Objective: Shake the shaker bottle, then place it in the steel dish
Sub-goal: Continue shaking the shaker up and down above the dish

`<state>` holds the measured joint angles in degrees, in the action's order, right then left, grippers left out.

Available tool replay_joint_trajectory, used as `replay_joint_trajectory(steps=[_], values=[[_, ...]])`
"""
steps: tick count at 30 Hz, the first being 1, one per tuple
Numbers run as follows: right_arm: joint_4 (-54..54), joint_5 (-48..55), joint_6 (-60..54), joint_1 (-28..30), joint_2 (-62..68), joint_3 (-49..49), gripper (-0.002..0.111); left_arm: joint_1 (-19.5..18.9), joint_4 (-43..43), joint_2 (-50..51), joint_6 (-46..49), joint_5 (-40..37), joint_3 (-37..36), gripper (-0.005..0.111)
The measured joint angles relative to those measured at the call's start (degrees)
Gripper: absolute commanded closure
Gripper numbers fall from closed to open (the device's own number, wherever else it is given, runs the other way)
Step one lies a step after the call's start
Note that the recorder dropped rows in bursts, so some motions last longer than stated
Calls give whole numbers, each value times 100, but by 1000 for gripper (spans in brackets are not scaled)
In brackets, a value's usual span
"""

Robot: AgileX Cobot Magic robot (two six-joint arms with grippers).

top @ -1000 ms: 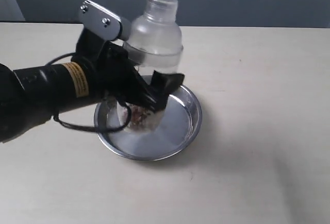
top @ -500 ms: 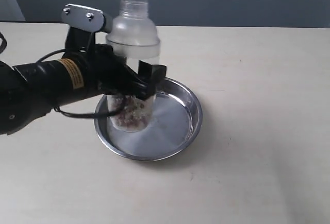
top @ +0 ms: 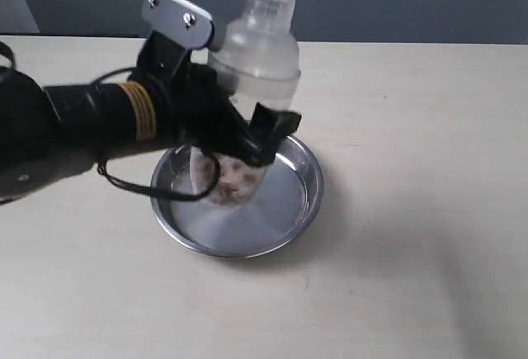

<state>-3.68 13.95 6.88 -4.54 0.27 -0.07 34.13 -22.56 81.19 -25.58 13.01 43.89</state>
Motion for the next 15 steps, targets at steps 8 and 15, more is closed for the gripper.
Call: replay_joint_trajectory(steps=[8,15], values=[[0,0,0,0,0,0,109,35,174,110,-92,881,170,106],[-12,-12,0,0,0,0,109,69,16,-98,-114,501,552,106]])
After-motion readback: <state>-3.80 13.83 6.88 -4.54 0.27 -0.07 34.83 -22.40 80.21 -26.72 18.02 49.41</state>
